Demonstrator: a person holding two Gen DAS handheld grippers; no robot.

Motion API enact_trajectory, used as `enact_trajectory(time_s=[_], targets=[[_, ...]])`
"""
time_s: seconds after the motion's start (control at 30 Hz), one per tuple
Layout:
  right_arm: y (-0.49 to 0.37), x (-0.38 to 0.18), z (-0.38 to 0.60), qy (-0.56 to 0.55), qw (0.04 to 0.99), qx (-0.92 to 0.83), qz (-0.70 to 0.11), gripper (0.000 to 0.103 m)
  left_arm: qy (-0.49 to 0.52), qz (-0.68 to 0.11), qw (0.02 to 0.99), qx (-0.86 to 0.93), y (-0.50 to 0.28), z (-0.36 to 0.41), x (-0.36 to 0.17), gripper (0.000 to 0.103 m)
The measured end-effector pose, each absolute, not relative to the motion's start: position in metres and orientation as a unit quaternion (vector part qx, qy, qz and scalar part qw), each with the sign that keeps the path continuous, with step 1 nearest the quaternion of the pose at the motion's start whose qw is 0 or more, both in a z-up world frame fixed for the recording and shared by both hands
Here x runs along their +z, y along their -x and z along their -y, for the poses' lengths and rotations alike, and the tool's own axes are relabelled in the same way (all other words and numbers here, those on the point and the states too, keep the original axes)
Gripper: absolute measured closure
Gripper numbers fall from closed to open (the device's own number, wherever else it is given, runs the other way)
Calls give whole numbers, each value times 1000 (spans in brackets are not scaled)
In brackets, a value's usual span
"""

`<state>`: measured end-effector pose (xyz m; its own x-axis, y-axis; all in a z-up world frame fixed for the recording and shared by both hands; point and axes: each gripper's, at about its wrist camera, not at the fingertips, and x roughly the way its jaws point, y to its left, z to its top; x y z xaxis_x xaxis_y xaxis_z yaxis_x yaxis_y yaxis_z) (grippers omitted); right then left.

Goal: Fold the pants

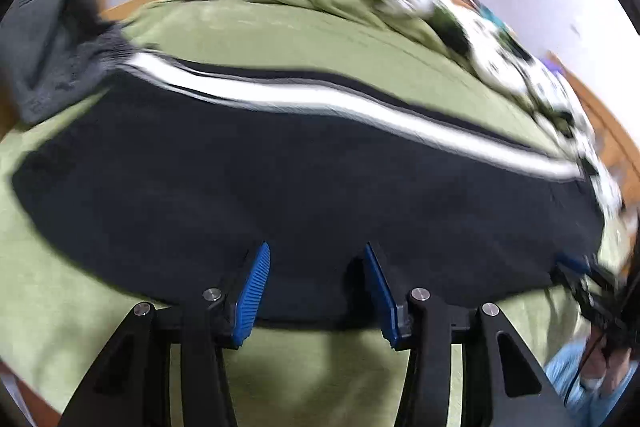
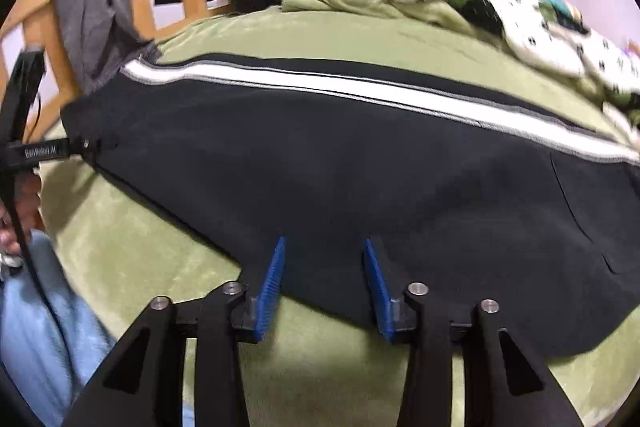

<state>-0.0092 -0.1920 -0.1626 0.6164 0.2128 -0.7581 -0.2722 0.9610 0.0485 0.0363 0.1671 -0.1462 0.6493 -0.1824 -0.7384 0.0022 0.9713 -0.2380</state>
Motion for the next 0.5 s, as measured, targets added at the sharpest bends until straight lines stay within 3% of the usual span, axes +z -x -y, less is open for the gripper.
enact_trajectory(time_s=[0.27, 0.37, 0.47, 0.5], targets=[[-7, -139, 213, 29, 915, 95, -392, 53, 191, -351, 917, 22, -118, -279, -108, 57], [-19, -136, 220, 16, 916, 90, -391, 53, 223, -368, 902, 11, -163, -297, -117, 57], [-31, -135, 227, 6, 919, 82, -386, 53, 183, -410, 891, 58, -198, -294, -138, 57], [-34, -134, 228, 4, 919, 80, -385, 53, 173, -433, 881, 81, -209, -293, -149, 61]])
